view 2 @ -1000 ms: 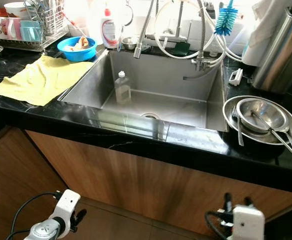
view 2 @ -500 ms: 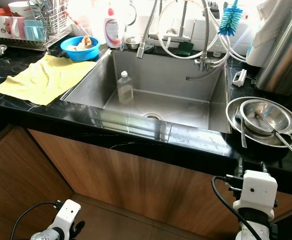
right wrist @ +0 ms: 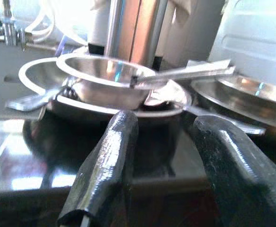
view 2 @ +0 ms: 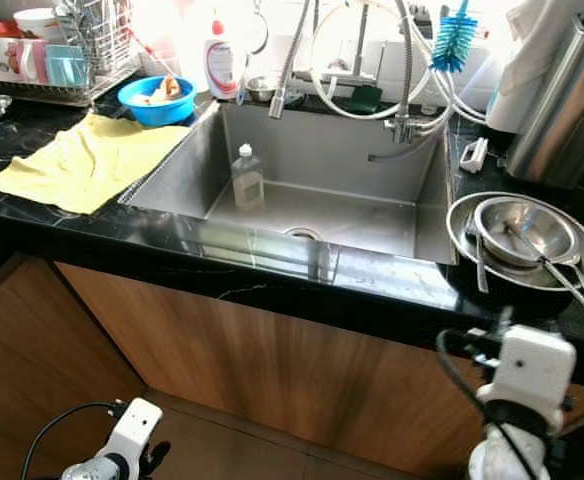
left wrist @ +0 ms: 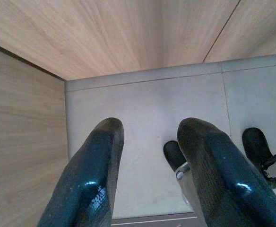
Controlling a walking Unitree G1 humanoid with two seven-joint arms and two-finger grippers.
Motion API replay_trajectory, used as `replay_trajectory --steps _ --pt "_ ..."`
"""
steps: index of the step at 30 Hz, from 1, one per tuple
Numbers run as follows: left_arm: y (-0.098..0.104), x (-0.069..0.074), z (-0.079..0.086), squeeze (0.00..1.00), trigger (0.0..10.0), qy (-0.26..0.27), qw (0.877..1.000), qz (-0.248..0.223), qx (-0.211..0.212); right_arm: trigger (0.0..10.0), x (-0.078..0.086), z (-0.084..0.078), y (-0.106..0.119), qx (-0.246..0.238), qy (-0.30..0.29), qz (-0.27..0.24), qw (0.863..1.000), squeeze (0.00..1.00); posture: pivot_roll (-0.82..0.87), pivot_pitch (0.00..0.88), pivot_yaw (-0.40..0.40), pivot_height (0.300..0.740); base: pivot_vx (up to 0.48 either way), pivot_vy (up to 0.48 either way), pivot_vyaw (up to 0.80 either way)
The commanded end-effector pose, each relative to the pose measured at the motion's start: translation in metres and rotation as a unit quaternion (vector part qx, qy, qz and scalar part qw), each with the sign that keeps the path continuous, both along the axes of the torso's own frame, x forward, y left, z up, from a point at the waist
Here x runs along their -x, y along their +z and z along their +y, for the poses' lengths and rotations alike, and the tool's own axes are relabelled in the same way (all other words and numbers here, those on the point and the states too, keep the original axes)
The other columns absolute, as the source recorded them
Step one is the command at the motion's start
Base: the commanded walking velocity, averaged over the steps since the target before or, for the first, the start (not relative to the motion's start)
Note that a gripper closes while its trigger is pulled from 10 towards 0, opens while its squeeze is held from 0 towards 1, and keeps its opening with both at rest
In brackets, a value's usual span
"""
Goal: Kitchen organization
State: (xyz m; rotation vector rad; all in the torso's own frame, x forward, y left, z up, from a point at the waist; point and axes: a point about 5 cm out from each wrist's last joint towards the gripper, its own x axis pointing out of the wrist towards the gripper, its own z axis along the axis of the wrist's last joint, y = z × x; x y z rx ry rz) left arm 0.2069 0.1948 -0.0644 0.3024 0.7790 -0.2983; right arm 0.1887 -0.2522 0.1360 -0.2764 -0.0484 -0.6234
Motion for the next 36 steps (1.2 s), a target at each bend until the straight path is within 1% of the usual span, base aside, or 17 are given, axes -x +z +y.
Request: replay_trajectory --steps 1,2,3,5,6,7,8,13,23,36 --pt "0.000 0.000 0.003 0.00 10.0 -0.007 1.000 0.003 -0.010 10.0 -0.001 -0.001 0.006 0.004 -0.004 -0.009 1.000 0.93 -0.16 0.000 0.029 0.740 0.000 0.000 0.00" --pt "0.000 0.000 0.003 0.00 10.0 -0.007 1.000 0.004 -0.010 10.0 -0.002 -0.001 0.006 0.004 -0.004 -0.009 1.000 0.93 -0.16 0.000 0.029 0.740 0.000 0.000 0.00" --pt "0.000 0.000 0.003 0.00 10.0 -0.007 1.000 0.004 -0.010 10.0 -0.002 0.000 0.007 0.004 -0.005 -0.010 1.000 1.00 -0.17 0.000 0.030 0.740 0.000 0.000 0.00" --pt "0.000 0.000 0.003 0.00 10.0 -0.009 1.000 0.004 -0.010 10.0 -0.003 0.001 0.008 0.003 -0.006 -0.012 1.000 1.00 -0.16 0.000 0.031 0.740 0.000 0.000 0.00" --pt "0.000 0.000 0.003 0.00 10.0 -0.009 1.000 0.004 -0.010 10.0 -0.004 0.001 0.008 0.002 -0.007 -0.012 1.000 0.93 -0.16 0.000 0.031 0.740 0.000 0.000 0.00" --pt "0.000 0.000 0.003 0.00 10.0 -0.009 1.000 0.004 -0.010 10.0 -0.004 0.001 0.008 0.002 -0.008 -0.012 1.000 0.93 -0.16 0.000 0.031 0.740 0.000 0.000 0.00" --pt "0.000 0.000 0.003 0.00 10.0 -0.010 1.000 0.004 -0.011 10.0 -0.005 0.002 0.009 0.001 -0.006 -0.012 1.000 0.00 -0.16 0.000 0.032 0.740 0.000 0.000 0.00" --pt "0.000 0.000 0.003 0.00 10.0 -0.009 1.000 0.004 -0.010 10.0 -0.010 0.001 0.010 -0.009 -0.009 -0.020 1.000 0.00 -0.16 0.000 0.035 0.740 0.000 0.000 0.00" --pt "0.001 -0.002 0.004 0.00 10.0 -0.011 1.000 0.003 -0.013 10.0 -0.023 -0.002 0.025 0.000 -0.021 -0.056 0.998 0.00 -0.16 0.000 0.038 0.740 0.000 0.000 0.00" --pt "0.001 -0.001 0.004 0.00 10.0 -0.010 1.000 0.002 -0.014 10.0 -0.024 -0.002 0.024 -0.001 -0.028 -0.058 0.998 0.00 -0.15 0.000 0.036 0.740 0.000 0.000 0.00"
